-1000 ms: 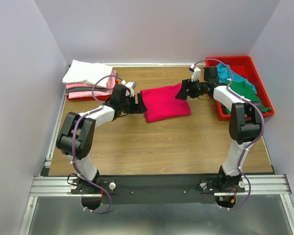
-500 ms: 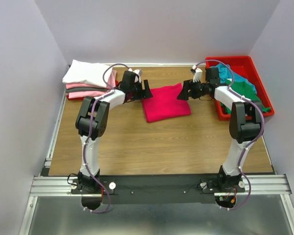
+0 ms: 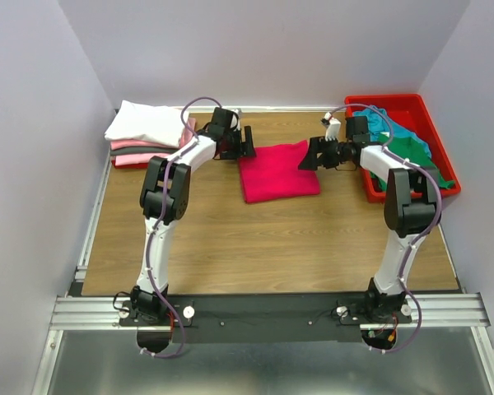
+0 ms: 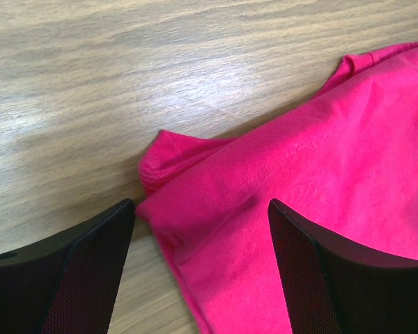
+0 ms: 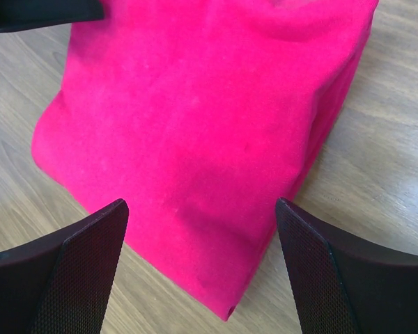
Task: Fold and stack the t-shirts
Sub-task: Neatly place the folded tshirt to the corner
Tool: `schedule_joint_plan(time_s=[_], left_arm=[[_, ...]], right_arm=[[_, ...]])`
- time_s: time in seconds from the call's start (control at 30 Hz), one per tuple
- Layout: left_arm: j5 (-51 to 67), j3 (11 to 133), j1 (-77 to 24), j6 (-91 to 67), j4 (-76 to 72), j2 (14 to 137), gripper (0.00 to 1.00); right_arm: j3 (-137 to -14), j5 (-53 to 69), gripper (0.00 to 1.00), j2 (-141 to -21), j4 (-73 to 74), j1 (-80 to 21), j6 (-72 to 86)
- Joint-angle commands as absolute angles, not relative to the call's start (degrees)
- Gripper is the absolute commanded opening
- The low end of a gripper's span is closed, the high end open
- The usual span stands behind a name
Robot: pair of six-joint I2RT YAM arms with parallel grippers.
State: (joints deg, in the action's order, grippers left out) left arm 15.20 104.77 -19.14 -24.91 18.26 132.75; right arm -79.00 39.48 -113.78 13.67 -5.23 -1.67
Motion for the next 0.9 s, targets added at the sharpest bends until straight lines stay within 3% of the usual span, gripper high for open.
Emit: schedule_joint_plan(time_s=[0.0,0.13,0.17,0.27,0.47,0.67,0.87], left_arm=[[13.96,104.15,-19.25,-24.26,26.63,136.23,0.85],[17.31,105.64,-19.68,-22.86,26.98,138.69,0.85],[18.01,105.99,-19.86,-22.59,26.98,139.39,0.85],[19.51,105.82,-20.21,-21.89,26.55,139.92,0.84],[22.24,105.21,-20.56,-20.13,26.10,141.06,0.84],[24.43,105.12,-21.36,-19.69,26.28,141.68,0.83],[26.45,105.82,-22.41,-20.21,26.19,141.86,0.73]], right_arm=[[-79.01,37.01,0.91,-115.75,14.68,-4.92,-0.27],[-80.77,35.95,0.88,-119.61,14.85,-5.01,3.77],[-81.73,36.12,0.81,-121.45,15.03,-4.92,4.48],[-82.62,36.91,0.75,-124.00,15.38,-4.92,5.89],[-83.85,39.46,0.52,-127.96,17.05,-5.01,7.56],[-85.08,39.99,0.40,-129.72,18.28,-5.01,7.56],[-85.34,39.20,0.34,-129.64,19.07,-5.01,7.21]])
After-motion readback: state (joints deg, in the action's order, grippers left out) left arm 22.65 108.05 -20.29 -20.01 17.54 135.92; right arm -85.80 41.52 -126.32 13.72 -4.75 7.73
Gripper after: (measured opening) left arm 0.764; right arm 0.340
